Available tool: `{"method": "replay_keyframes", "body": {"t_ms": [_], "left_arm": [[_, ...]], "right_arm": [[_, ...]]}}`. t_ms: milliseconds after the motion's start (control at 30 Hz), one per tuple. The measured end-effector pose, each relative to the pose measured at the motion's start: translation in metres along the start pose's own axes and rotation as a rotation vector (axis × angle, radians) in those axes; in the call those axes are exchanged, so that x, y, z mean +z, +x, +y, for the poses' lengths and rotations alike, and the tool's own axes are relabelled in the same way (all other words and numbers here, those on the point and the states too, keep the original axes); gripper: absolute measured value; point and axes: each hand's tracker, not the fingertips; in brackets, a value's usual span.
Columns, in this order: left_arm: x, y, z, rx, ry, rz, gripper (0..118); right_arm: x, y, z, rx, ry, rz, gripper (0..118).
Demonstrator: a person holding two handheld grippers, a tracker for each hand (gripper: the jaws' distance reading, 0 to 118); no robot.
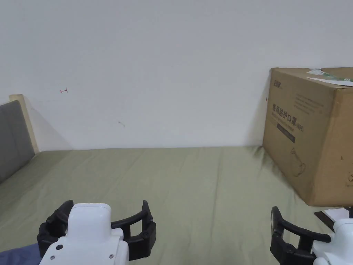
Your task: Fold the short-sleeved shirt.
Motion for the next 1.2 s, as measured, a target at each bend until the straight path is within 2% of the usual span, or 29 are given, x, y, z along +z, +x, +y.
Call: {"method": "replay_keyframes", "body": {"t_ms": [433,567,600,633,667,700,733,767,833,900,1100,1200], "left_arm": [[0.002,0.0,-0.001,-0.028,0.009,-0.007,118],[0.003,0.0,-0.002,-0.03,0.005,-0.009,117],[0.004,-0.001,-0.002,-0.032,-0.001,-0.014,116],[0.006,-0.001,-0.003,-0.037,-0.005,-0.016,114],[0.008,0.0,-0.004,-0.041,0.0,-0.013,106],[0.01,-0.001,-0.005,-0.044,0.005,-0.014,84],[0.013,-0.001,-0.005,-0.05,0.012,-0.018,31],[0.014,0.0,-0.006,-0.057,0.017,-0.023,0],[0.013,-0.001,-0.005,-0.106,-0.01,0.05,0],[0.01,-0.004,-0.003,-0.078,-0.028,0.004,0],[0.008,-0.014,-0.004,-0.032,-0.037,0.047,0],[0.02,-0.038,0.001,-0.001,-0.062,0.089,0]], "right_arm": [[0.002,-0.003,0.004,-0.001,0.006,0.01,118],[0.001,-0.005,0.004,0.023,0.005,0.01,118],[0.002,-0.006,0.004,0.026,-0.001,0.006,116],[0.003,-0.006,0.004,0.025,-0.002,0.001,109],[0.004,-0.006,0.005,0.021,-0.003,0.001,97],[0.004,-0.006,0.005,0.017,-0.005,0.006,70],[0.005,-0.005,0.006,0.012,-0.017,0.013,21],[0.003,-0.004,0.006,0.005,-0.032,0.015,0],[0.002,-0.002,0.01,-0.036,-0.087,-0.014,0],[0.0,0.001,0.014,-0.082,-0.105,0.028,0],[-0.001,-0.002,0.01,-0.041,-0.099,-0.003,0],[-0.009,-0.021,0.008,-0.042,-0.096,0.041,0]]}}
